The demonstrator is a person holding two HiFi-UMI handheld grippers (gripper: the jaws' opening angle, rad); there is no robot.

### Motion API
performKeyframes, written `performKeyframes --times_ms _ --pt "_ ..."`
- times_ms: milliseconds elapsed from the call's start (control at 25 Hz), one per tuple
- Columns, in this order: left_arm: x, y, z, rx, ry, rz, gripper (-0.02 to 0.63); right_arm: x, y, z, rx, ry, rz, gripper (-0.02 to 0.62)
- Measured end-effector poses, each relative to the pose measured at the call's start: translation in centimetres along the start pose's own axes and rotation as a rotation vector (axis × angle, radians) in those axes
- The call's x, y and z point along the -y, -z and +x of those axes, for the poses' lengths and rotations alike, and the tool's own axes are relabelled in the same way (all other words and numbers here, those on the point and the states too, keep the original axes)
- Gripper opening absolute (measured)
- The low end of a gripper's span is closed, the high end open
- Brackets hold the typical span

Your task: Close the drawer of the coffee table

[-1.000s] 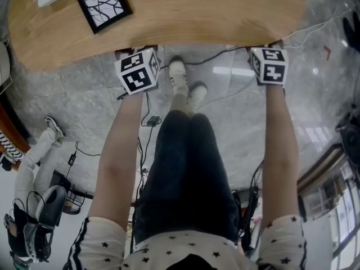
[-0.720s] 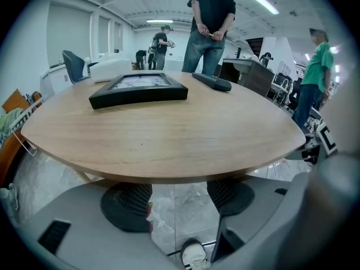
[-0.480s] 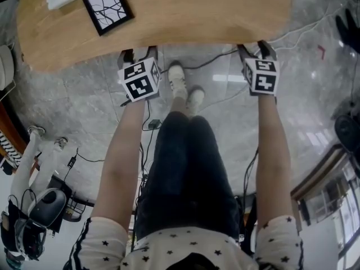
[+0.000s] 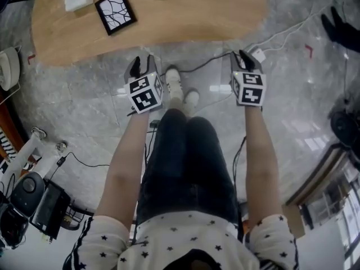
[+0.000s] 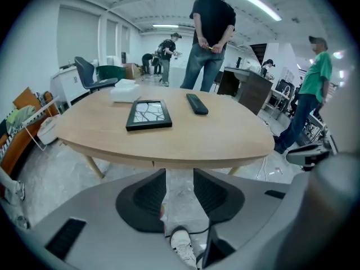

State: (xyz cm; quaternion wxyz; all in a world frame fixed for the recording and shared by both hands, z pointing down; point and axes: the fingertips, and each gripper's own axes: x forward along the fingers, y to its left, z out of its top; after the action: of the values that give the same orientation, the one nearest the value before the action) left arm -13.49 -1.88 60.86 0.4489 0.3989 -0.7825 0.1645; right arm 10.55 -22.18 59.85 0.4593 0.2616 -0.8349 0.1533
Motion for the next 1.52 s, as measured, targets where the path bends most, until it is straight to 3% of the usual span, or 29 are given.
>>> performKeyframes --times_ms 240,520,960,1160,1320,1520 --pt "1.2 -1.7 -5.2 0.048 0.004 -0.022 0.078 -1.3 -2.0 -5.0 0.060 0.003 -0.010 0.062" --pt "2.8 -3.5 -11.1 0.097 0.041 -0.034 0.020 -4.0 -3.9 -10.4 0.082 0.001 -0.010 0.017" --pt "6.3 -4.9 -20.0 0.152 0.118 0.006 0.006 -9.7 -4.3 -19.3 0.137 -0.055 -0.015 0.009" --pt "7.2 -4.4 -24.5 0.165 0.137 0.012 0.008 -11.3 -4.6 -24.0 0.187 -0.068 0.022 0.009" --pt "8.5 -3.6 -28.0 0.175 0.174 0.063 0.008 -12.1 -4.6 -27.4 0.233 -0.080 0.058 0.009" --pt "10.1 -2.8 -31.7 0.174 0.227 0.084 0.006 -13.7 -4.1 -31.4 0.261 -0.111 0.000 0.009"
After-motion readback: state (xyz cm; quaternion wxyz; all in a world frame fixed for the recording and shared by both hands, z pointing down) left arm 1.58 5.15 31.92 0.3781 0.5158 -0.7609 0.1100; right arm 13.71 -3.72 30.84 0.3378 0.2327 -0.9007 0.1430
